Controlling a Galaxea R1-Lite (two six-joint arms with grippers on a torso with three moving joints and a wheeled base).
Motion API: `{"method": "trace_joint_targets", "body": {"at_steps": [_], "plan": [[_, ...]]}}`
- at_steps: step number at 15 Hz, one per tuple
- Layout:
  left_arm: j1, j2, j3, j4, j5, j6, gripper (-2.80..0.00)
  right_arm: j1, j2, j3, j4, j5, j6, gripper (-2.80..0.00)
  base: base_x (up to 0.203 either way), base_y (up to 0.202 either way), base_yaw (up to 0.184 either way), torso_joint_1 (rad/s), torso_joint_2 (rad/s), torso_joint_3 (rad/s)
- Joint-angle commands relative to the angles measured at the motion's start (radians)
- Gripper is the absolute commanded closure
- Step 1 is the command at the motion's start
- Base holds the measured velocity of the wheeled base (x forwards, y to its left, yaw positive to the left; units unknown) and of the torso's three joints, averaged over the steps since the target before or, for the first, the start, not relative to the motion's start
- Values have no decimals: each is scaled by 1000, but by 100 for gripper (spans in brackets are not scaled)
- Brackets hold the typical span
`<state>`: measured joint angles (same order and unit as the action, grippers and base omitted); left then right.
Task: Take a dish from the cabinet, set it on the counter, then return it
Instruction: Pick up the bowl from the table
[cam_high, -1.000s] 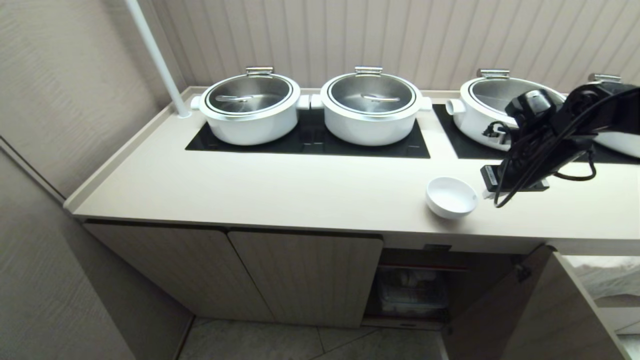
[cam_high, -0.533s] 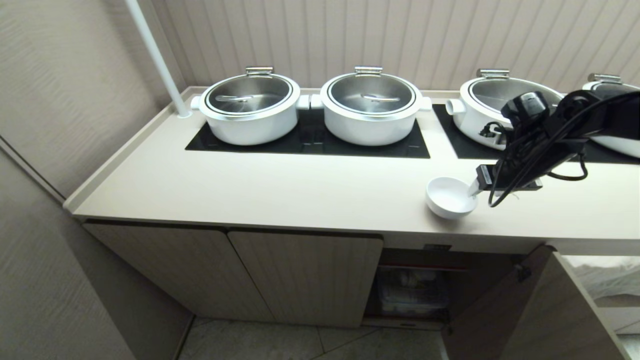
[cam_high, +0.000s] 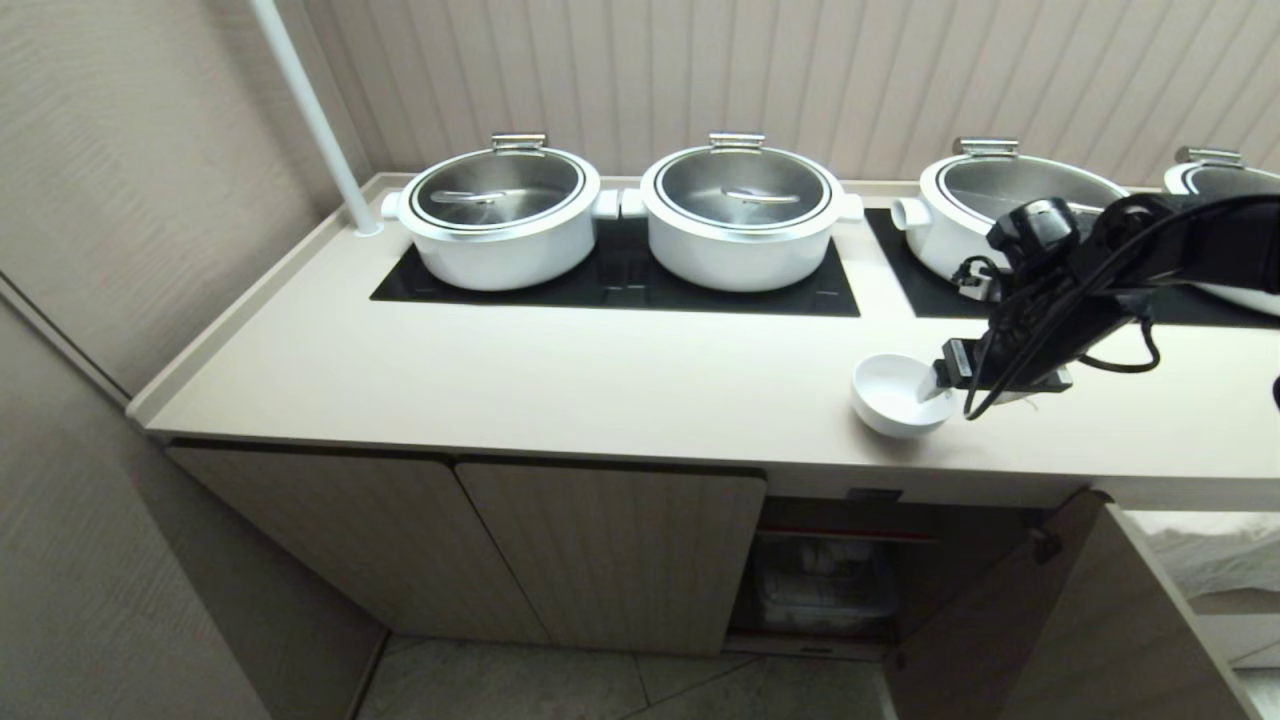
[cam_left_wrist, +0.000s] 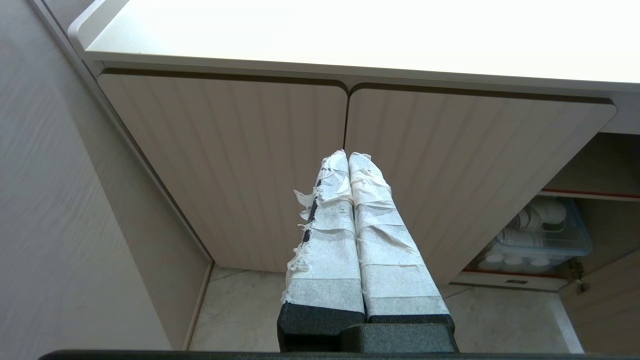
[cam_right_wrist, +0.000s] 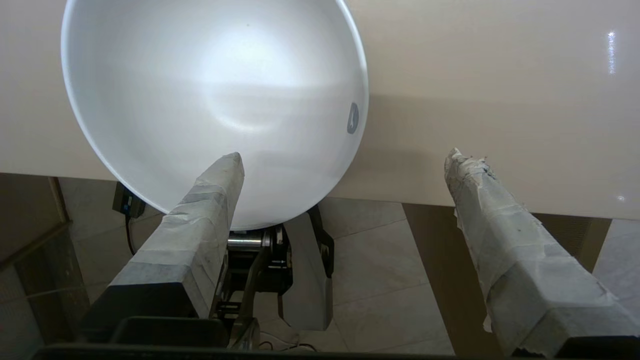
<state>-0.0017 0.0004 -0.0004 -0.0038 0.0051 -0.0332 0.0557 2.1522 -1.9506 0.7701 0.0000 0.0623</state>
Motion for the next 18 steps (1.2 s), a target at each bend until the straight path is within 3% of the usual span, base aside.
{"method": "trace_joint_targets", "body": {"at_steps": [1, 18], "plan": [[0, 0, -1, -1, 1, -1, 0, 1, 18, -1, 4, -1, 1, -280, 0, 0, 0, 0, 0, 0], [0, 0, 0, -1, 0, -1, 0, 20, 71, -1, -58, -5, 60, -280, 0, 0, 0, 0, 0, 0]]}}
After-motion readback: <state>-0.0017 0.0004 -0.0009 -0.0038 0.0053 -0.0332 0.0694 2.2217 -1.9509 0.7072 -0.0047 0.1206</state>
